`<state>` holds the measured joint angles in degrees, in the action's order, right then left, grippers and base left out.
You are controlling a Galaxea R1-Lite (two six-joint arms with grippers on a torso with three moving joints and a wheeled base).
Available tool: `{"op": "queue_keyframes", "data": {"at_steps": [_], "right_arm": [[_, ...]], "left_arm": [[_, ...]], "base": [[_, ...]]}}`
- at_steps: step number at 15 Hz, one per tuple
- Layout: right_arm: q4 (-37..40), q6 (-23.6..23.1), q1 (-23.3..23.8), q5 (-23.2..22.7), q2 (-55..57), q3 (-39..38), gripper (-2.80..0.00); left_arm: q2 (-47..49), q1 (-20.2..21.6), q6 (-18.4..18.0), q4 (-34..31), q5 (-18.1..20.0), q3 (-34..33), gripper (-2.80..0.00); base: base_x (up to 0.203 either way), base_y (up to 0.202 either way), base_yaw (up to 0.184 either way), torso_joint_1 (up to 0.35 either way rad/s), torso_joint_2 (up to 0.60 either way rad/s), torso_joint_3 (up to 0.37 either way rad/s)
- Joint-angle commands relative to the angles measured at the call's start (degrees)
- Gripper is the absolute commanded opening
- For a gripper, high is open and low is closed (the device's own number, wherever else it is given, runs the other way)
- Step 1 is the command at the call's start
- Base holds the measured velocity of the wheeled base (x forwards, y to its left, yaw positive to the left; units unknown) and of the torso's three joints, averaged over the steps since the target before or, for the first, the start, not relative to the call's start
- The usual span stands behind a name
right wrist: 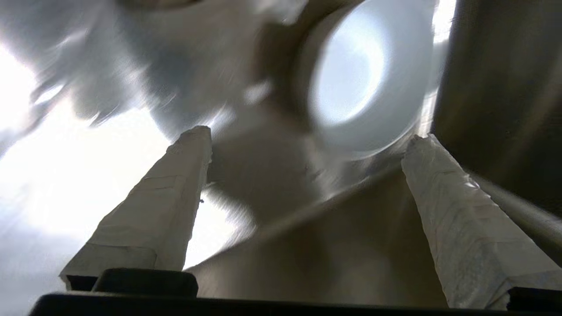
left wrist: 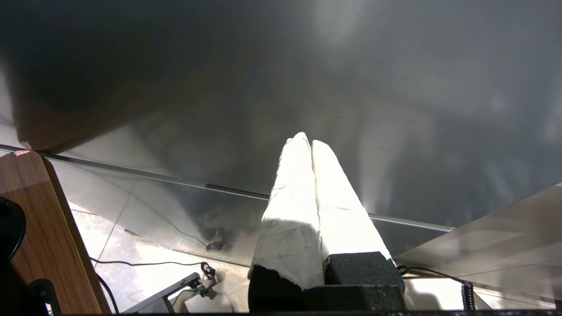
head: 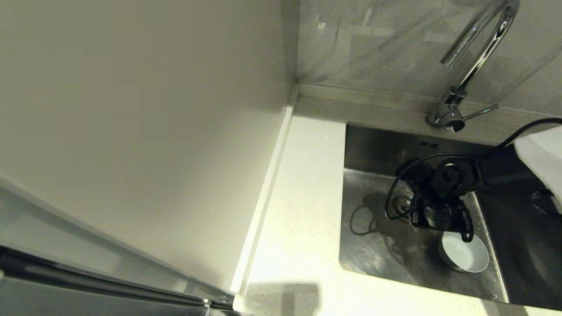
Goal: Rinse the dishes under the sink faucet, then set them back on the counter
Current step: Put a bowl back to the table from the sink
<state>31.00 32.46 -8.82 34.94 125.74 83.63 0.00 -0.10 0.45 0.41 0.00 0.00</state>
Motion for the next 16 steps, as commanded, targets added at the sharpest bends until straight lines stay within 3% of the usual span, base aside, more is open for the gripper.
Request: {"op": "queue_keyframes", "data": {"at_steps": [1, 7, 16], "right_arm": [[0.20, 0.15, 2.40, 4.61, 3.64, 0.66, 0.00], [0.20, -5.32, 5.89, 2.69, 5.01, -0.34, 0.00], [0.03, -6.26, 5.30, 0.51, 8.12, 0.16, 0.00]], "left_arm": [[0.00, 0.01, -0.01, 0.02, 0.00, -0.18, -2.80], [0.00, 0.01, -0.01, 0.02, 0.00, -0.18, -2.80], [0.00, 0.01, -0.01, 0.02, 0.00, -0.18, -2.80]], "base": [[0.000, 0.000, 0.000, 0.000, 0.00, 0.000], [0.000, 0.000, 0.000, 0.000, 0.00, 0.000], [0.000, 0.000, 0.000, 0.000, 0.00, 0.000]]}}
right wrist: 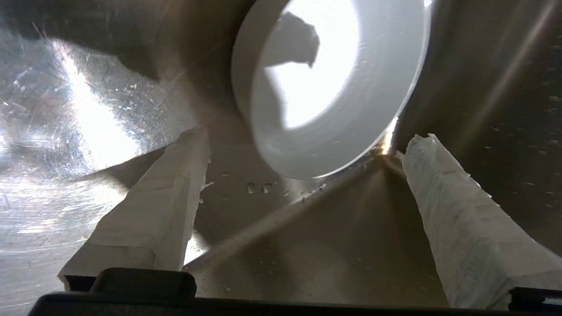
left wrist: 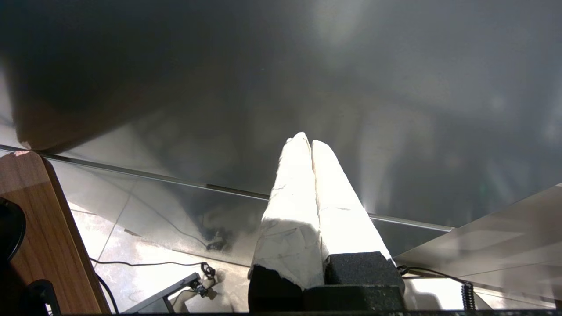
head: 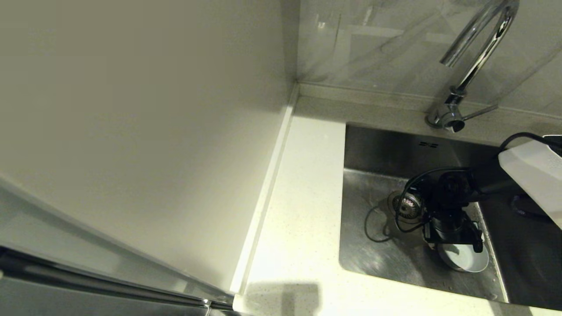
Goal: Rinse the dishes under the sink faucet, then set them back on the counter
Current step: Put a bowl back to the table from the sink
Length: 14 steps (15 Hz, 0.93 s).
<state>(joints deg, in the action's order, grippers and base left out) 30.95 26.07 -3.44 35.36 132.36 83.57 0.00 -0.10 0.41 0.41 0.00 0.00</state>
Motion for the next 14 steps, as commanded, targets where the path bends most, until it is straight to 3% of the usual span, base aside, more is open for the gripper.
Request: {"op": "queue_keyframes", "data": {"at_steps": [1, 6, 14], "right_arm": [[-0.56, 0.11, -0.08, -0.09, 2.33, 0.67, 0.00], [-3.87, -2.50, 0.10, -0.12, 5.99, 4.67, 0.00], [-3.97, -2.78, 0.68, -0.12, 6.65, 5.20, 0.00]], "left_arm": [[0.00, 0.01, 0.02, 0.02, 0.00, -0.18, -2.80], [0.00, 0.01, 0.02, 0.02, 0.00, -0.18, -2.80], [0.00, 0.01, 0.02, 0.02, 0.00, -0.18, -2.80]], "base": [[0.000, 0.000, 0.000, 0.000, 0.00, 0.000], [0.000, 0.000, 0.000, 0.000, 0.00, 0.000], [0.000, 0.000, 0.000, 0.000, 0.00, 0.000]]}}
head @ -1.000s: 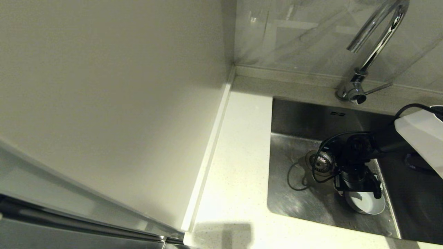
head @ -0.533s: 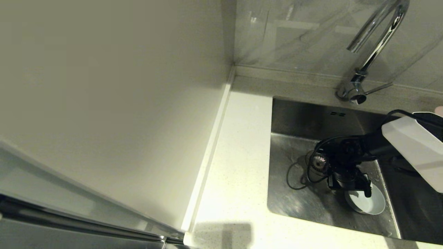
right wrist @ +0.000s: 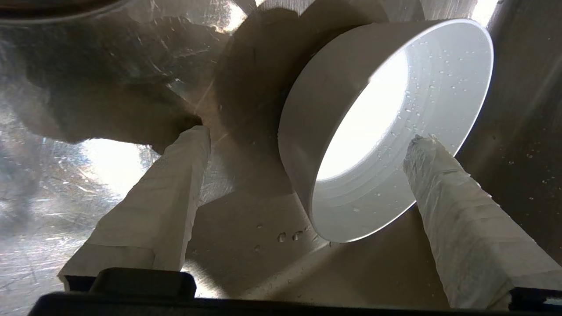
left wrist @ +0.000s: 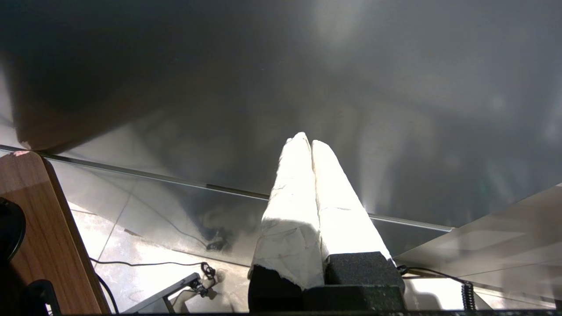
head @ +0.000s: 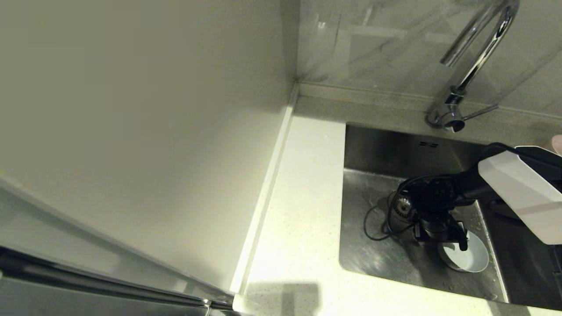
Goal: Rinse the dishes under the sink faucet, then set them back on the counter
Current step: Put a bowl back to the table from the sink
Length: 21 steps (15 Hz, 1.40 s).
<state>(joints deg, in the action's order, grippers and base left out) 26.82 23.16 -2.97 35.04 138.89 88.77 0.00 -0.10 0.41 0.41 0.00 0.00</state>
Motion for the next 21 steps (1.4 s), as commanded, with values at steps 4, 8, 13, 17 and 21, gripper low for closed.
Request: {"op": "queue_keyframes", "data": {"at_steps": [4, 8, 13, 17, 21], "right_arm": [[0.25, -1.16, 1.12, 0.18, 0.16, -0.19, 0.00], [0.16, -1.10, 1.30, 0.12, 0.16, -0.09, 0.00], [0.16, -1.01, 1.39, 0.03, -0.20, -0.53, 0.00], [0.16, -1.34, 1.83, -0.49, -0.18, -0.53, 0.00], [0.16, -1.01, 1.83, -0.67, -0.11, -0.38, 0.00]], "left_arm": [[0.00, 0.01, 0.02, 0.03, 0.00, -0.18, -2.80], [0.00, 0.01, 0.02, 0.03, 0.00, -0.18, -2.80], [0.00, 0.01, 0.02, 0.03, 0.00, -0.18, -2.80], [0.00, 0.01, 0.02, 0.03, 0.00, -0.18, -2.80], [0.00, 0.01, 0.02, 0.03, 0.00, -0.18, -2.80]], "base": [[0.000, 0.000, 0.000, 0.000, 0.00, 0.000], [0.000, 0.000, 0.000, 0.000, 0.00, 0.000], [0.000, 0.000, 0.000, 0.000, 0.00, 0.000], [0.000, 0.000, 0.000, 0.000, 0.00, 0.000], [0.000, 0.000, 0.000, 0.000, 0.00, 0.000]]}}
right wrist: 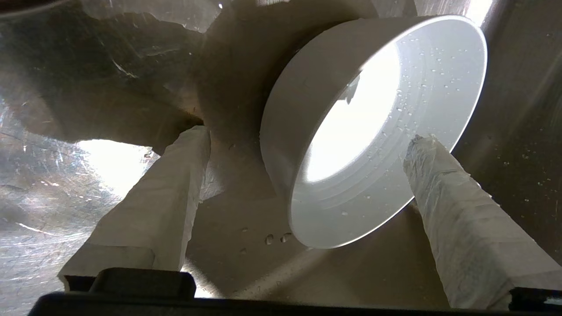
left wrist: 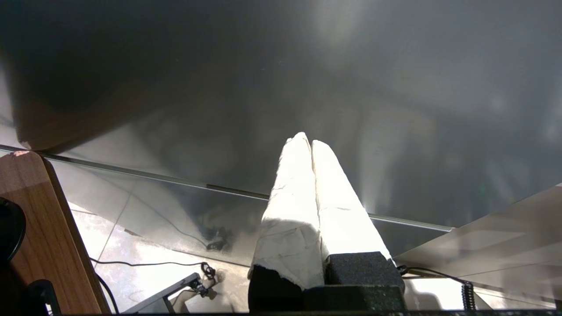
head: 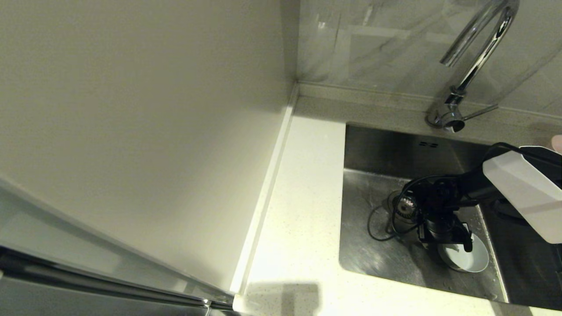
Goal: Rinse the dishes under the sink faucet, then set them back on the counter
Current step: Put a bowl back to the table from the sink
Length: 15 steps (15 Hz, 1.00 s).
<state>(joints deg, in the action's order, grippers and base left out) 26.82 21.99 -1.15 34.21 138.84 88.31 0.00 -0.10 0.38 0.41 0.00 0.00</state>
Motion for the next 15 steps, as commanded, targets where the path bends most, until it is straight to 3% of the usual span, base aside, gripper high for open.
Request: {"op": "queue_keyframes", "data": {"at_steps": [1, 7, 10, 15], "right_arm": [[0.16, 0.07, 0.00, 0.16, 0.02, 0.11, 0.00], [0.16, -0.02, 0.00, -0.10, -0.58, 0.02, 0.00], [0.19, 0.13, 0.16, -7.48, -2.53, 1.07, 0.00], [0.16, 0.95, 0.62, -8.45, -2.61, 1.52, 0.00]], "left_arm": [[0.00, 0.01, 0.06, 0.02, 0.00, -0.18, -2.80], [0.00, 0.01, 0.06, 0.02, -0.09, -0.18, -2.80], [0.00, 0.01, 0.06, 0.02, 0.00, -0.18, -2.80], [0.00, 0.01, 0.06, 0.02, 0.00, -0.18, -2.80]], "base": [[0.000, 0.000, 0.000, 0.000, 0.00, 0.000], [0.000, 0.000, 0.000, 0.000, 0.00, 0.000], [0.000, 0.000, 0.000, 0.000, 0.00, 0.000], [0.000, 0.000, 0.000, 0.000, 0.00, 0.000]]}}
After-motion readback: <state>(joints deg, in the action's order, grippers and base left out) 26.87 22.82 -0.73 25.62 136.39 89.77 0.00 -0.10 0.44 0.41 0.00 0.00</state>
